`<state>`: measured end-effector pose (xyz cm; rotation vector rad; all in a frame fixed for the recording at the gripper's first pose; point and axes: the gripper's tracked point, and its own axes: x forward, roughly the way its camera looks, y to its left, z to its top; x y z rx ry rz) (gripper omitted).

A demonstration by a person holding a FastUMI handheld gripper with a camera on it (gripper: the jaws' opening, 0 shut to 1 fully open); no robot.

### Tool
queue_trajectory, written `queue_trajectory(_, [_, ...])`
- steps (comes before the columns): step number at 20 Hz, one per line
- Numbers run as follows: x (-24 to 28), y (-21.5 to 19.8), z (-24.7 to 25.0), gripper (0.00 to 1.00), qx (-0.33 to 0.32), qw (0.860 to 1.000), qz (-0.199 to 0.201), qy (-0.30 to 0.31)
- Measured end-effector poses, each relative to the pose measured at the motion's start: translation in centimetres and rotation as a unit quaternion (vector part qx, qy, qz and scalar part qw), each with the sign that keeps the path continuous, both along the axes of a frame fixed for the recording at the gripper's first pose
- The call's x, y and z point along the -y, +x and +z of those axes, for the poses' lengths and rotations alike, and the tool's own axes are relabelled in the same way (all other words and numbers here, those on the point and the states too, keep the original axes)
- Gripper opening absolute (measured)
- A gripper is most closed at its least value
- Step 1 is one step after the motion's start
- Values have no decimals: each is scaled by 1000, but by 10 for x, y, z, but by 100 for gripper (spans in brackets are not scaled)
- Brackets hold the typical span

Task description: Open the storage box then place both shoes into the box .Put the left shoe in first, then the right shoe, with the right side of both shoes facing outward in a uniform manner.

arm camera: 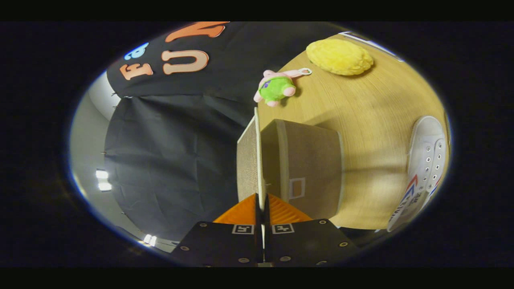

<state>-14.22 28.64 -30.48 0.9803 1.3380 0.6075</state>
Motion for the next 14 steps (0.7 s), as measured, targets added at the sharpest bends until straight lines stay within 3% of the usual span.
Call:
queue_trajectory(3, [10,11,-1,2,43,999,-2,-31])
queue_trajectory(14, [31,10,29,2,46,999,-22,0])
